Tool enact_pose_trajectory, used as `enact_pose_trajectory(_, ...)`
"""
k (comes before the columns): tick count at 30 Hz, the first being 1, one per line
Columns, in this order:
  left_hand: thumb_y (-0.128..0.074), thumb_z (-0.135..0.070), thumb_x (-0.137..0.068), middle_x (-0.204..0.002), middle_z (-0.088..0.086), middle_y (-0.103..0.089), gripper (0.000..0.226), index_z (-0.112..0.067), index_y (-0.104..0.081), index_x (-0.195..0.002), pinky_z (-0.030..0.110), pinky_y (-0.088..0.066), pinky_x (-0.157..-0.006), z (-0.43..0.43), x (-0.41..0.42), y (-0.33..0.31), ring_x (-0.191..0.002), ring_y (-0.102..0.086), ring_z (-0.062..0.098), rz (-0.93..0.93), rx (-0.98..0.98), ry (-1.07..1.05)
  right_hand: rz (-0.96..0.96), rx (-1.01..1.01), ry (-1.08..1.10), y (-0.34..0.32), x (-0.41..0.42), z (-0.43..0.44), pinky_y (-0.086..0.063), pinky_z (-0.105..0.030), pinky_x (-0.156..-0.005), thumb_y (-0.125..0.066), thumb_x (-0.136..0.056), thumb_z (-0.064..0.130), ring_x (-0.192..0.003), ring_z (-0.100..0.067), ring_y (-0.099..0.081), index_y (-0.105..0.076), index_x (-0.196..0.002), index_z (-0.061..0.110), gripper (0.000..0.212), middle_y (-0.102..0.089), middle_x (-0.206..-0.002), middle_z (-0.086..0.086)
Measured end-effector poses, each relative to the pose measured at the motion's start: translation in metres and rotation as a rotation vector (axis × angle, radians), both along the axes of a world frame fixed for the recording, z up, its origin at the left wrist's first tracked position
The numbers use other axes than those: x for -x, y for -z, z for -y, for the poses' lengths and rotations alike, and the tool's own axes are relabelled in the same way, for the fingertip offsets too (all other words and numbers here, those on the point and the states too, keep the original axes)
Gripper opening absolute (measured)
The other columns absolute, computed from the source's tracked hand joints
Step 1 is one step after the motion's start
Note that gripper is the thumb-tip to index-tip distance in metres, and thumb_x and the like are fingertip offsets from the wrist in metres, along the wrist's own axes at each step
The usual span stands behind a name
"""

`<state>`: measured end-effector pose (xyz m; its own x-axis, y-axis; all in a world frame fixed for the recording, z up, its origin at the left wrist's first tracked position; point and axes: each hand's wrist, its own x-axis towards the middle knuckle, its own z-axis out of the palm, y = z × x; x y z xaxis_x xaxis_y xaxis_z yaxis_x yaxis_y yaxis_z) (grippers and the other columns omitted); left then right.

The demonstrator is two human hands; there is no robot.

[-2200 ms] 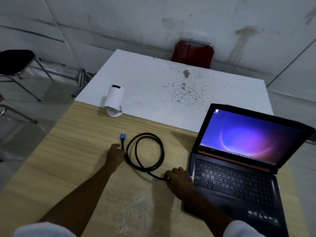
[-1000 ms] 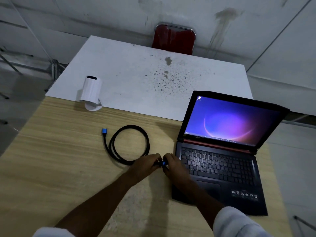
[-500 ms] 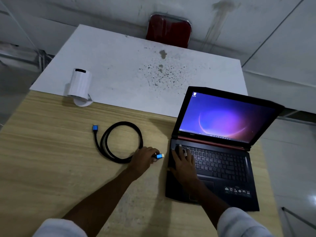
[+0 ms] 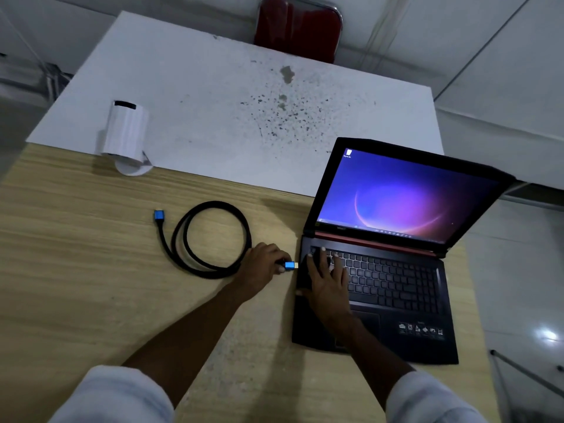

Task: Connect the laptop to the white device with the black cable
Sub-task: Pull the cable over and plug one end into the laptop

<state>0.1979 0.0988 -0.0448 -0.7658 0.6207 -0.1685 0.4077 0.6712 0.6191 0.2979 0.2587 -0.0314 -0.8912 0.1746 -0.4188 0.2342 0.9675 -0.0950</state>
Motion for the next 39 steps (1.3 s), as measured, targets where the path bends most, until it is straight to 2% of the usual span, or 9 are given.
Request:
enact_pose_trajectory(3, -0.068, -0.022, -0.085, -0.110, -0.003, -0.068, 0.029, -0.027, -0.069, -0.113, 0.038, -0.038, -0.086, 0.0002, -0.0045, 0.0010, -0.107, -0.055, 0.021, 0.001, 0.013, 0.006, 0.004, 0.006, 0.001, 0.0015, -0.0007, 0.0010, -0.003, -0.058, -0.118, -0.054, -0.092, 0.049, -0.147, -0.046, 0.009, -0.002, -0.153, 0.021, 0.085, 0.011, -0.163, -0.014)
enact_pose_trajectory(9, -0.065, -0.022, -0.087, -0.109, -0.003, -0.067, 0.027, -0.029, -0.068, -0.113, 0.040, -0.034, -0.090, 0.0013, -0.0057, 0.0021, -0.109, -0.052, 0.020, 0.060, 0.000, -0.001, 0.006, 0.015, 0.003, 0.0010, 0.0011, 0.0026, -0.005, -0.059, -0.118, -0.058, -0.091, 0.045, -0.147, -0.046, 0.006, -0.004, -0.153, 0.020, 0.086, 0.008, -0.163, -0.014)
enact_pose_trajectory(16, -0.065, -0.024, -0.087, -0.109, -0.007, -0.067, 0.028, -0.031, -0.067, -0.114, 0.039, -0.031, -0.090, 0.0070, -0.0066, 0.0085, -0.108, -0.051, 0.018, 0.091, -0.043, 0.027, 0.006, 0.042, 0.019, 0.0019, 0.0026, 0.0034, -0.003, -0.059, -0.118, -0.058, -0.092, 0.042, -0.147, -0.045, 0.008, -0.003, -0.154, 0.019, 0.085, 0.009, -0.163, -0.013)
enact_pose_trajectory(20, -0.066, -0.024, -0.087, -0.111, -0.008, -0.066, 0.030, -0.032, -0.066, -0.116, 0.033, -0.024, -0.086, 0.0064, -0.0053, 0.0091, -0.109, -0.051, 0.017, 0.109, -0.043, 0.037, 0.017, 0.038, 0.022, 0.0024, 0.0025, 0.0034, -0.002, -0.059, -0.118, -0.059, -0.092, 0.043, -0.147, -0.045, 0.009, -0.002, -0.153, 0.020, 0.087, 0.010, -0.163, -0.013)
enact_pose_trajectory(28, -0.067, -0.025, -0.086, -0.108, -0.004, -0.065, 0.031, -0.030, -0.067, -0.117, 0.033, -0.023, -0.084, 0.0057, -0.0065, 0.0095, -0.107, -0.053, 0.017, 0.108, -0.050, 0.023, 0.024, 0.045, 0.021, 0.0032, 0.0051, 0.0029, -0.002, -0.060, -0.118, -0.062, -0.089, 0.043, -0.146, -0.047, 0.008, -0.006, -0.153, 0.020, 0.088, 0.008, -0.163, -0.012)
enact_pose_trajectory(35, -0.064, -0.024, -0.089, -0.118, -0.006, -0.064, 0.032, -0.030, -0.065, -0.121, 0.041, -0.027, -0.096, 0.0020, -0.0082, 0.0093, -0.115, -0.051, 0.016, 0.100, 0.011, 0.034, 0.020, 0.045, 0.000, 0.0004, 0.0064, 0.0018, -0.002, -0.060, -0.118, -0.061, -0.089, 0.043, -0.146, -0.046, 0.009, -0.007, -0.153, 0.019, 0.088, 0.009, -0.164, -0.010)
enact_pose_trajectory(39, -0.063, -0.023, -0.090, -0.122, -0.009, -0.062, 0.034, -0.032, -0.062, -0.122, 0.040, -0.027, -0.095, 0.0009, -0.0094, 0.0088, -0.118, -0.048, 0.015, 0.085, 0.058, 0.057, 0.027, 0.036, -0.005, -0.0013, 0.0062, 0.0033, -0.002, -0.060, -0.118, -0.061, -0.089, 0.044, -0.147, -0.045, 0.010, -0.006, -0.153, 0.019, 0.088, 0.010, -0.164, -0.010)
